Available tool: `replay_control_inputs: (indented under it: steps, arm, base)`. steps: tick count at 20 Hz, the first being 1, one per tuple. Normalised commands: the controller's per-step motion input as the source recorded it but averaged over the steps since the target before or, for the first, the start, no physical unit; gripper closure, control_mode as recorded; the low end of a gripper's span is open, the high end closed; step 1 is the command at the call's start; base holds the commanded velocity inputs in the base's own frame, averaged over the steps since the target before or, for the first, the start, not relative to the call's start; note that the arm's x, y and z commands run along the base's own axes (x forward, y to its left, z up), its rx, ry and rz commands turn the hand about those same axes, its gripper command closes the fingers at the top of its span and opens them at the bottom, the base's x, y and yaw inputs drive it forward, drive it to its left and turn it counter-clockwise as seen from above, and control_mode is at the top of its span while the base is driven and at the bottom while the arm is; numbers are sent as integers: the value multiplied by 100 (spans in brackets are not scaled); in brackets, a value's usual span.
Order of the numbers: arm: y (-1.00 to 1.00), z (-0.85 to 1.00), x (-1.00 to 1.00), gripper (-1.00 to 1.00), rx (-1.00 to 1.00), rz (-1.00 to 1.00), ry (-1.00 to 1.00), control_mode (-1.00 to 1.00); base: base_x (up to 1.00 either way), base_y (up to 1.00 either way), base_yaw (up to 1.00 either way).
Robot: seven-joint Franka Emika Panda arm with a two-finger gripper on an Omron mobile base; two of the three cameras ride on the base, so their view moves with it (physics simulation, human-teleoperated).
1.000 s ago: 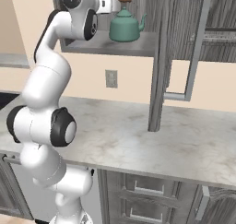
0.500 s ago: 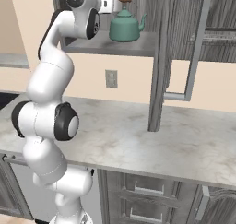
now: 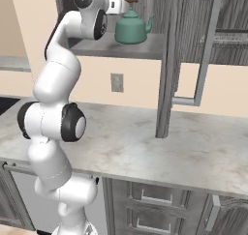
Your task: Open the cabinet, pick the kettle from the cabinet, and place it in the sink.
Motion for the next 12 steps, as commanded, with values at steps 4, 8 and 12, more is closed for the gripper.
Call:
replay_control_inputs:
  steps: [4, 8, 12]
  arm:
    - [0, 0, 24, -100, 0, 0, 0, -100]
    - [0, 0, 24, -100, 0, 0, 0, -100]
    - [0, 0, 23, -100, 0, 0, 0, -100]
  base:
    - [0, 0, 0]
    - [0, 0, 0]
    - [0, 0, 0]
